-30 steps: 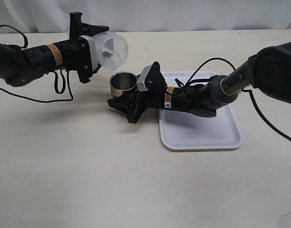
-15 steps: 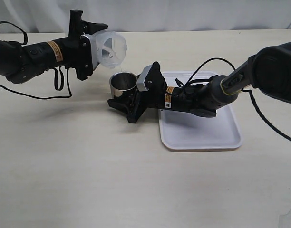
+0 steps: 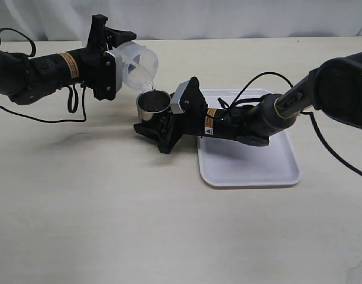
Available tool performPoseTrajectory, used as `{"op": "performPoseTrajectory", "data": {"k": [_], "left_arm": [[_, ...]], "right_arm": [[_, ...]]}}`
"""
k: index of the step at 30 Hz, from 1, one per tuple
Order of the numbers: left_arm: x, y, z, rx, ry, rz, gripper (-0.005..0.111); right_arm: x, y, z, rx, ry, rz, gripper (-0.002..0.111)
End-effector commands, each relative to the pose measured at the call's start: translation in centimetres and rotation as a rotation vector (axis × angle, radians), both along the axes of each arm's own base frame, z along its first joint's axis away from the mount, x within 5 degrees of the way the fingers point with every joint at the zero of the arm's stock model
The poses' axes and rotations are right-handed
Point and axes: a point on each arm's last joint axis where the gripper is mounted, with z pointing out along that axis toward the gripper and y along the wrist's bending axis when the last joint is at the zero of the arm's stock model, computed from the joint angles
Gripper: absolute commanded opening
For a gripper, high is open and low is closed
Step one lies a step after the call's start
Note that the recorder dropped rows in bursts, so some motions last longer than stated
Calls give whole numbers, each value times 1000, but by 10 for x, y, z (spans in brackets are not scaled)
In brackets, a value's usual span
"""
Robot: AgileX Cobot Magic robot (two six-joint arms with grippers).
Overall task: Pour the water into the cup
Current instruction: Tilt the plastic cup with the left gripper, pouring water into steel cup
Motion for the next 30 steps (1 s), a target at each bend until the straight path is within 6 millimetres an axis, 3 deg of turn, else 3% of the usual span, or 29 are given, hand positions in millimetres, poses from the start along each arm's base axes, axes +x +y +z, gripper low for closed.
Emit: {"op": "performPoseTrajectory", "data": {"k": [1, 30], "left_arm": [[1, -5, 9, -15, -49, -13, 0], [1, -7, 13, 105, -228, -87, 0]], "right_arm": [[1, -2, -2, -35, 4, -7, 14], [1, -2, -2, -35, 4, -7, 14]]}}
